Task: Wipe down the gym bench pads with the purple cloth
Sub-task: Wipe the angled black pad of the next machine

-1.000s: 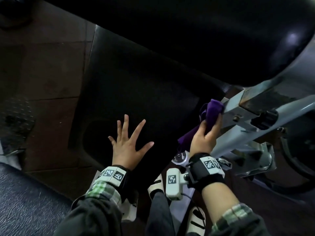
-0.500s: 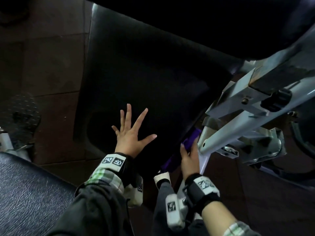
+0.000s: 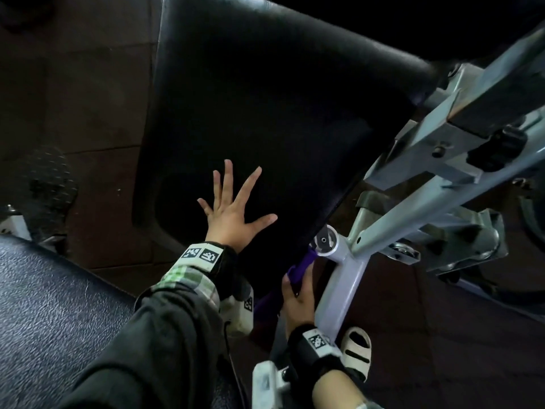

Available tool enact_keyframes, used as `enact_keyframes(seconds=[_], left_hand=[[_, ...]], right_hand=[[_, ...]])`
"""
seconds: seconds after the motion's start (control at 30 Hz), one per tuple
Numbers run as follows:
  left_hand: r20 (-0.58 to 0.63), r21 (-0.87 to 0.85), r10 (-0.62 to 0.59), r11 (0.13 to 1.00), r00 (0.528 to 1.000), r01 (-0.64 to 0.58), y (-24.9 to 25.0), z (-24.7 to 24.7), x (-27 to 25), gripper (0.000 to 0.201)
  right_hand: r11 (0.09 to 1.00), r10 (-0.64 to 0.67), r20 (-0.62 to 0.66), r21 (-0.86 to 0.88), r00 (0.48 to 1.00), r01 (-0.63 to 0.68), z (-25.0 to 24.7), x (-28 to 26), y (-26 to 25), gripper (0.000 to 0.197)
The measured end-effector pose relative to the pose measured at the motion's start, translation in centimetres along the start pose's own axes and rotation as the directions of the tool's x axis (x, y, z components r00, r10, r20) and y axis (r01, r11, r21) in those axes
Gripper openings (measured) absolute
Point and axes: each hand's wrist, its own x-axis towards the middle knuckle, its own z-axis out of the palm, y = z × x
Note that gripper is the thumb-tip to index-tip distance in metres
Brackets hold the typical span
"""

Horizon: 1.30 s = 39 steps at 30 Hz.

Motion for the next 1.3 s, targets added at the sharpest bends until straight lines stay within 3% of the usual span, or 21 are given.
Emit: enact_keyframes(seconds=[0.2, 0.33, 0.53, 0.73, 1.0, 1.17, 1.3], left_hand=[[-0.015, -0.001, 0.002, 1.0, 1.0, -0.002, 0.0, 0.0, 0.0, 0.089], [-0.015, -0.001, -0.002, 1.0, 1.0, 0.002, 0.0, -0.1, -0.1, 0.089], [-0.022, -0.004, -0.011, 1.0, 1.0, 0.011, 0.1, -0.1, -0.3, 0.09], [-0.022, 0.04, -0.083, 0.996, 0.996, 0.084, 1.7, -0.4, -1.0, 0.089], [0.07, 0.355, -0.246, 0.912, 0.967, 0.206, 7.8, -0.8, -3.9, 0.074], [0.251, 0.526, -0.179, 0.85, 0.951, 0.021, 12.7, -0.5, -6.7, 0.041], [0.279, 0.575, -0.021, 0.804, 0.96, -0.15, 16.0, 0.8, -9.7, 0.031]], right_hand=[[0.998, -0.048, -0.057, 0.031, 0.997, 0.05, -1.1, 1.6, -1.7, 0.062], [0.991, -0.028, -0.028, -0.133, 0.999, 0.024, 0.0, -0.4, 0.4, 0.063], [0.973, 0.145, 0.134, -0.197, 0.98, -0.117, -0.4, -1.0, 2.0, 0.074], [0.896, 0.177, 0.201, -0.438, 0.963, -0.074, -4.3, -0.3, 0.8, 0.069], [0.76, 0.228, 0.181, -0.647, 0.957, -0.059, -11.3, -1.8, -4.9, 0.053], [0.635, 0.233, 0.232, -0.772, 0.944, 0.033, -16.2, -4.0, -10.2, 0.052], [0.547, 0.26, 0.286, -0.831, 0.922, 0.103, -21.0, -5.8, -12.5, 0.051]])
